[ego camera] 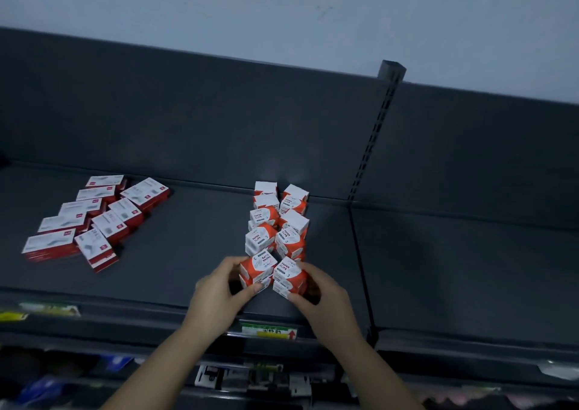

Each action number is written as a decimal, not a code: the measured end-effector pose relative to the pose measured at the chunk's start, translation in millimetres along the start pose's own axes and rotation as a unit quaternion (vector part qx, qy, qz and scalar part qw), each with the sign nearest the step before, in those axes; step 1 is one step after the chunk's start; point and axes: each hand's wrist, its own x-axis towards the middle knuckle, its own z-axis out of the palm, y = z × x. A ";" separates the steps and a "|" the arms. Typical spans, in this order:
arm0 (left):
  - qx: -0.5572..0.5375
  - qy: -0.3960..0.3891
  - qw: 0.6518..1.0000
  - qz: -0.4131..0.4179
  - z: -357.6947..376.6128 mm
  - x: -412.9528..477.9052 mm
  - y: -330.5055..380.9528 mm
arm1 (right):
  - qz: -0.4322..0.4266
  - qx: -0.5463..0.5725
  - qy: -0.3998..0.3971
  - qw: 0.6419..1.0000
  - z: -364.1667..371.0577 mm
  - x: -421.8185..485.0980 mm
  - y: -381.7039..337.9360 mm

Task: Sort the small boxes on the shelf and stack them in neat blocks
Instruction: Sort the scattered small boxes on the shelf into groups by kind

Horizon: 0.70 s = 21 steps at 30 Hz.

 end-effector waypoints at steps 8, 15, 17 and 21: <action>0.032 -0.003 0.999 -0.022 4.4 21.0 1.1 | -0.016 -0.045 0.015 0.999 13.0 18.1 10.3; 0.025 0.006 1.000 -0.017 9.4 24.3 1.0 | -0.031 -0.074 0.029 0.996 13.3 27.5 19.1; 0.031 0.007 0.999 -0.019 9.5 24.8 1.2 | -0.041 -0.083 0.027 0.995 12.4 28.1 20.1; 0.044 0.004 0.999 -0.032 9.6 24.4 0.2 | -0.055 -0.099 0.019 0.993 10.2 29.1 19.2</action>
